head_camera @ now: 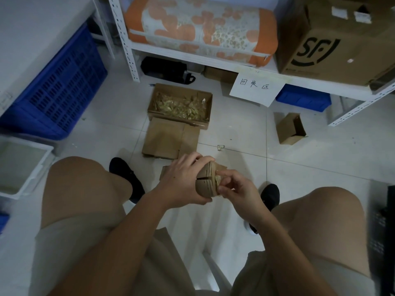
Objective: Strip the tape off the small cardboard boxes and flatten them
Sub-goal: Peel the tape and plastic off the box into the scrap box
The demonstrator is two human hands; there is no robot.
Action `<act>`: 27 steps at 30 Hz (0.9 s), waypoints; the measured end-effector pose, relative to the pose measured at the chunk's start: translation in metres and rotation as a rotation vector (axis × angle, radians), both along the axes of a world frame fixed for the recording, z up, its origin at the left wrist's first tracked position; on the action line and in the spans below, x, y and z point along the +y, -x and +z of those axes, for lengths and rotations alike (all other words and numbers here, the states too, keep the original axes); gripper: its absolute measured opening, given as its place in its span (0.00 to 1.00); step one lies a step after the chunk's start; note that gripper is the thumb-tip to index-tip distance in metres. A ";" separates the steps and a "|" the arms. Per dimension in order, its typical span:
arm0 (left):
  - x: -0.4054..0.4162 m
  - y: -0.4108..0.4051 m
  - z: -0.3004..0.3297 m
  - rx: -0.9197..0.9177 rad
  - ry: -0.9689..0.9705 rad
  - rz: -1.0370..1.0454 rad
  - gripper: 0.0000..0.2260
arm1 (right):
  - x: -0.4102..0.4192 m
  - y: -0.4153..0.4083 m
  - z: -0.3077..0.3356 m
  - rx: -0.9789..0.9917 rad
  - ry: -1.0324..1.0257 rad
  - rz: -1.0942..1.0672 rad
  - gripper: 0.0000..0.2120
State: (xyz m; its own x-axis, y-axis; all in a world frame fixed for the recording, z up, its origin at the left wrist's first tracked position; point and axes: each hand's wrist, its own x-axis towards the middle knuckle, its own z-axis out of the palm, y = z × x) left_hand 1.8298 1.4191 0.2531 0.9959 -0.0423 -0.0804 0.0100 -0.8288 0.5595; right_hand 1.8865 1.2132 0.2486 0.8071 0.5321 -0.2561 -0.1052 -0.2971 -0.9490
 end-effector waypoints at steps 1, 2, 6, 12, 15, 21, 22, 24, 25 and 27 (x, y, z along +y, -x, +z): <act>0.000 0.001 0.000 0.003 0.002 0.000 0.46 | 0.000 0.001 -0.001 0.005 0.014 -0.010 0.16; -0.001 0.002 0.000 0.004 0.003 -0.003 0.45 | 0.000 0.002 -0.001 0.009 0.026 -0.019 0.14; -0.002 0.005 0.000 0.006 0.005 -0.035 0.45 | -0.001 0.003 -0.001 -0.008 0.068 -0.008 0.07; -0.006 0.005 0.000 -0.013 -0.036 -0.057 0.43 | 0.004 0.010 -0.007 0.113 0.122 -0.163 0.06; -0.009 0.004 -0.002 -0.017 -0.057 -0.047 0.43 | 0.007 0.009 -0.011 0.138 0.112 -0.286 0.07; -0.012 0.001 -0.009 0.000 -0.037 0.007 0.44 | 0.009 0.007 -0.007 -0.019 0.154 -0.371 0.12; -0.012 0.000 -0.010 -0.002 -0.036 0.010 0.44 | 0.009 0.006 -0.008 -0.050 0.171 -0.365 0.13; -0.012 0.000 -0.012 -0.002 -0.042 0.007 0.44 | 0.009 0.004 -0.012 -0.115 0.207 -0.328 0.13; -0.013 0.000 -0.013 -0.002 -0.053 0.004 0.43 | 0.009 0.003 -0.015 -0.144 0.228 -0.301 0.13; -0.015 0.000 -0.015 0.000 -0.063 0.011 0.43 | 0.008 0.003 -0.018 -0.199 0.279 -0.228 0.13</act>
